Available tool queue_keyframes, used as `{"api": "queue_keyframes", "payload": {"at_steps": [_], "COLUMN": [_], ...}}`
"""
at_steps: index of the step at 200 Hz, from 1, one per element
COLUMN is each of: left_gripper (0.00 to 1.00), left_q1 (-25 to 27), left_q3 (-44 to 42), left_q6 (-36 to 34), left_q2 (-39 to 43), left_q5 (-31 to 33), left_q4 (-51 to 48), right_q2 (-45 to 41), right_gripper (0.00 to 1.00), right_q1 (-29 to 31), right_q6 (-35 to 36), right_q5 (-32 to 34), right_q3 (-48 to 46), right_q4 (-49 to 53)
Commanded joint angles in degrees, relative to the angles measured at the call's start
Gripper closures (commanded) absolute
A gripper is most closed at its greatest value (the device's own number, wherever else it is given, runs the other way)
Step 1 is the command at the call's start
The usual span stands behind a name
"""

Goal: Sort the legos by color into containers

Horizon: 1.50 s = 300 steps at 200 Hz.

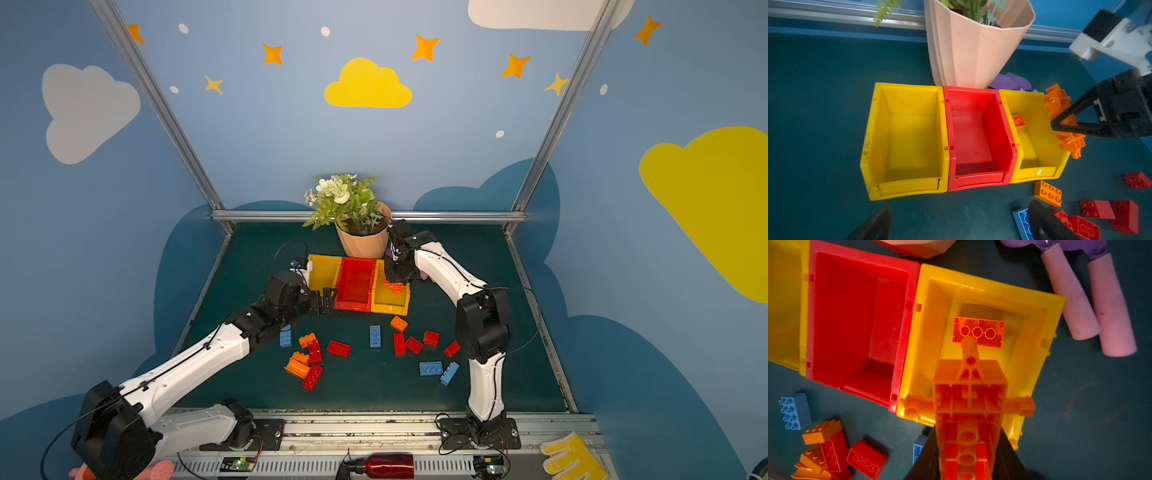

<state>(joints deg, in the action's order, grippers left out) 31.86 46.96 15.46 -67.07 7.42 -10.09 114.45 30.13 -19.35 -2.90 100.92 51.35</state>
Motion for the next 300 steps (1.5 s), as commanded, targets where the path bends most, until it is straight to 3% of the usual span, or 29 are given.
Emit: {"api": "queue_keyframes", "payload": {"at_steps": [1, 22, 41, 54, 68, 111, 147, 222, 265, 300], "left_gripper": [0.00, 0.00, 0.00, 0.00, 0.00, 0.00, 0.00, 0.00, 0.00, 0.00], "left_q1": [-0.3, -0.4, -0.4, -0.4, -0.4, -0.1, 1.7, 5.7, 5.4, 4.4], "left_q3": [-1.5, -2.8, -3.5, -3.4, -3.3, -5.6, -6.8, -3.3, -3.2, 0.8], "left_q6": [1.3, 2.7, 4.6, 6.2, 7.8, 15.7, 25.4, 42.0, 41.9, 41.3], "left_q2": [2.2, 4.2, 5.6, 6.4, 7.2, 11.5, 13.8, 4.7, 0.9, -7.3], "left_q5": [2.7, 4.3, 6.0, 7.1, 7.4, 6.6, 8.9, 8.8, 6.5, 5.0], "left_q4": [-1.8, -2.4, -4.0, -6.3, -9.2, -15.9, -22.0, -31.2, -29.2, -31.0], "right_q2": [2.1, 4.4, 5.5, 5.3, 4.6, -0.2, -10.6, -38.5, -50.1, -51.6], "right_gripper": [0.77, 0.70, 0.53, 0.35, 0.27, 0.16, 0.05, 0.04, 0.04, 0.04], "right_q1": [0.4, 0.3, 0.3, 0.3, 0.3, 0.3, 0.4, 0.7, 0.6, 0.6], "right_q6": [-0.6, 0.0, 0.5, 0.8, 1.2, 2.4, 1.8, -1.0, -3.2, -6.2], "right_q5": [-0.8, -1.5, -2.6, -3.1, -3.2, -4.9, -5.5, -9.2, -7.8, -9.1], "right_q3": [3.0, 4.9, 7.1, 8.0, 8.6, 8.0, -1.8, -26.9, -36.5, -38.1], "right_q4": [1.1, 1.0, 1.9, 2.4, 2.9, 6.6, 6.6, 6.1, 5.0, 3.4]}}
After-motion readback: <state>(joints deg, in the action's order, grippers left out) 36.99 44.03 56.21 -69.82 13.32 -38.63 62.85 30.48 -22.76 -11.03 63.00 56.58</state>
